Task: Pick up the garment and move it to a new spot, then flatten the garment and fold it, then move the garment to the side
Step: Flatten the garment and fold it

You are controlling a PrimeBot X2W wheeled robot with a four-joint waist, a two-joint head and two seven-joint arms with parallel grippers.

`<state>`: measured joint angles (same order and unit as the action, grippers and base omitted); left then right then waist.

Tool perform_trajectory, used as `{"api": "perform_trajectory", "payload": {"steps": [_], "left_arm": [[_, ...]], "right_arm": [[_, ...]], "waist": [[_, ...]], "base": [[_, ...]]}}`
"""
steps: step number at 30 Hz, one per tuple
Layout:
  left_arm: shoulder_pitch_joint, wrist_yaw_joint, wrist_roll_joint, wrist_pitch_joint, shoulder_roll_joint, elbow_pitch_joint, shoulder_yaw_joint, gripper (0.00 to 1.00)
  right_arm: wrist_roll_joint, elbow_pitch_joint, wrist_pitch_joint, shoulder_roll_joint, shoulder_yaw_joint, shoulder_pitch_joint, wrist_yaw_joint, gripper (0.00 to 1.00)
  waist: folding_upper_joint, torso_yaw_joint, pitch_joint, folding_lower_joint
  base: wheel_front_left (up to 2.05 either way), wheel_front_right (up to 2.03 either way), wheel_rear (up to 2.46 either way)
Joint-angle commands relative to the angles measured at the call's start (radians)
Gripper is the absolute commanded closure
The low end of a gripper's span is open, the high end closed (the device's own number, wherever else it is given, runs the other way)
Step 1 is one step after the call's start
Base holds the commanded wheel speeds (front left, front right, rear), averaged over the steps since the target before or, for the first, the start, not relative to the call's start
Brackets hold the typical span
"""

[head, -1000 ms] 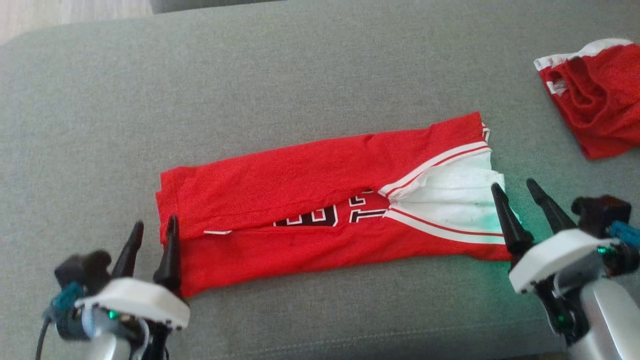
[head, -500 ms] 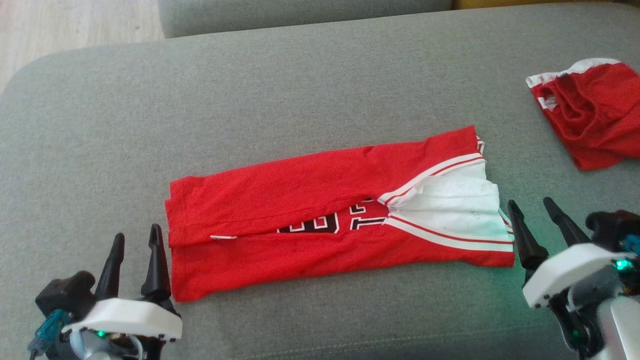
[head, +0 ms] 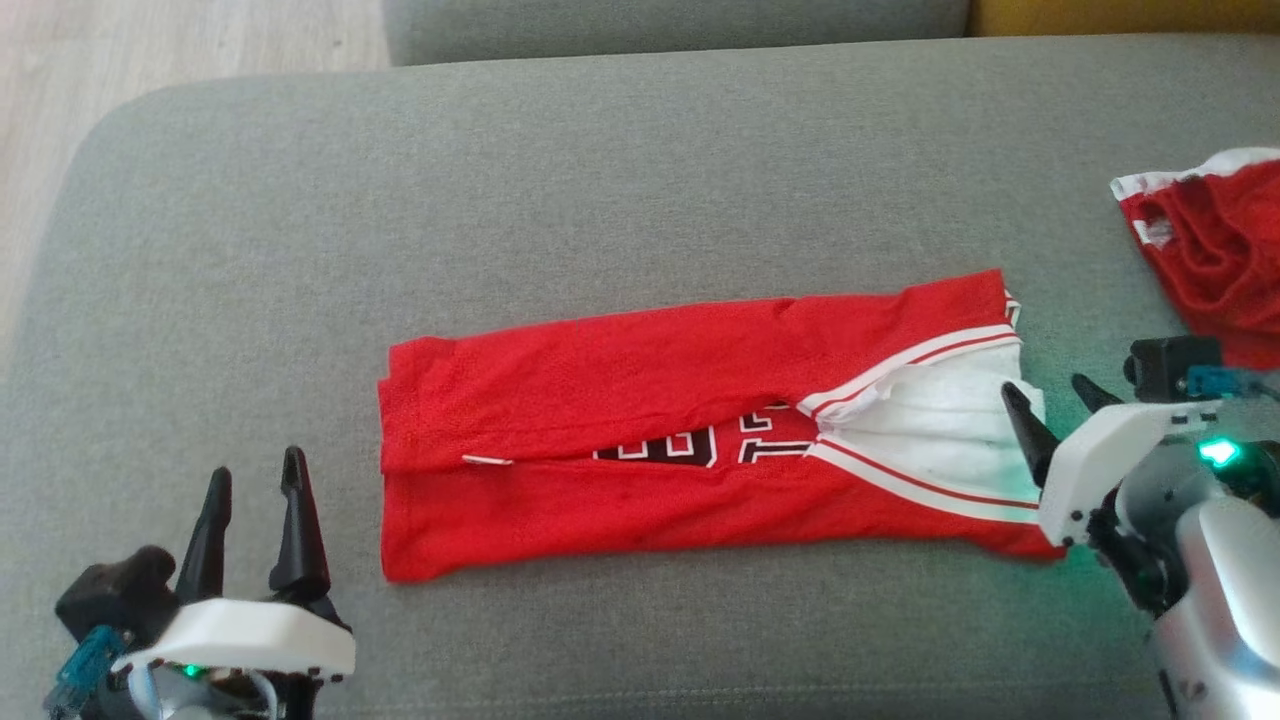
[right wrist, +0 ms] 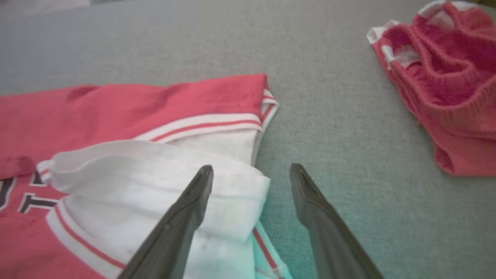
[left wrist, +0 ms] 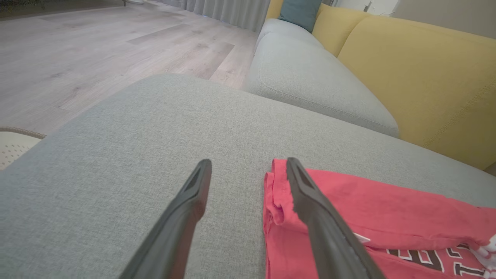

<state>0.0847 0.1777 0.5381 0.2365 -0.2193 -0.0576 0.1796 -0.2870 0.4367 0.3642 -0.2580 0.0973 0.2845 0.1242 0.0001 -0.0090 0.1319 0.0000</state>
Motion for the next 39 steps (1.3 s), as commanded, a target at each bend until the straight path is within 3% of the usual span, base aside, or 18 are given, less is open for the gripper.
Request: {"api": "perform_trajectory", "payload": {"steps": [1, 21, 22, 24, 26, 28, 39], "left_arm": [[-0.016, 0.007, -0.009, 0.01, -0.011, 0.037, -0.042, 0.0], [-0.046, 0.011, -0.016, 0.018, 0.006, 0.036, -0.04, 0.0], [-0.048, 0.011, -0.016, 0.019, 0.007, 0.035, -0.04, 0.0], [-0.05, 0.011, -0.017, 0.019, 0.008, 0.032, -0.041, 0.0], [-0.052, 0.012, -0.017, 0.02, 0.01, 0.029, -0.041, 0.0], [-0.054, 0.012, -0.017, 0.02, 0.011, 0.027, -0.042, 0.0], [-0.051, 0.011, -0.021, 0.022, 0.011, 0.026, -0.049, 0.0]], "right_arm": [[0.011, -0.01, 0.013, -0.018, 0.014, 0.047, 0.007, 0.0], [-0.078, 0.177, 0.192, -0.025, 0.104, 0.2, 0.007, 0.0], [-0.09, 0.178, 0.201, -0.025, 0.113, 0.202, 0.007, 0.05], [-0.107, 0.179, 0.216, -0.031, 0.134, 0.204, 0.007, 0.51], [-0.121, 0.18, 0.229, -0.038, 0.152, 0.204, 0.007, 0.67], [-0.134, 0.18, 0.232, -0.043, 0.161, 0.205, 0.007, 0.99], [-0.177, 0.138, 0.173, -0.095, 0.141, 0.222, 0.007, 1.0]], "waist": [[-0.0001, 0.006, 0.003, 0.0], [-0.0001, 0.032, 0.058, 0.0], [-0.0001, 0.033, 0.059, 0.0], [-0.0001, 0.034, 0.059, 0.0], [-0.0001, 0.035, 0.059, 0.0], [-0.0001, 0.034, 0.06, 0.0], [-0.0001, -0.002, 0.05, 0.0]], "base": [[0.0, 0.0, 0.0], [0.0, 0.0, 0.0], [0.0, 0.0, 0.0], [0.0, 0.0, 0.0], [0.0, 0.0, 0.0], [0.0, 0.0, 0.0], [0.0, 0.0, 0.0]]}}
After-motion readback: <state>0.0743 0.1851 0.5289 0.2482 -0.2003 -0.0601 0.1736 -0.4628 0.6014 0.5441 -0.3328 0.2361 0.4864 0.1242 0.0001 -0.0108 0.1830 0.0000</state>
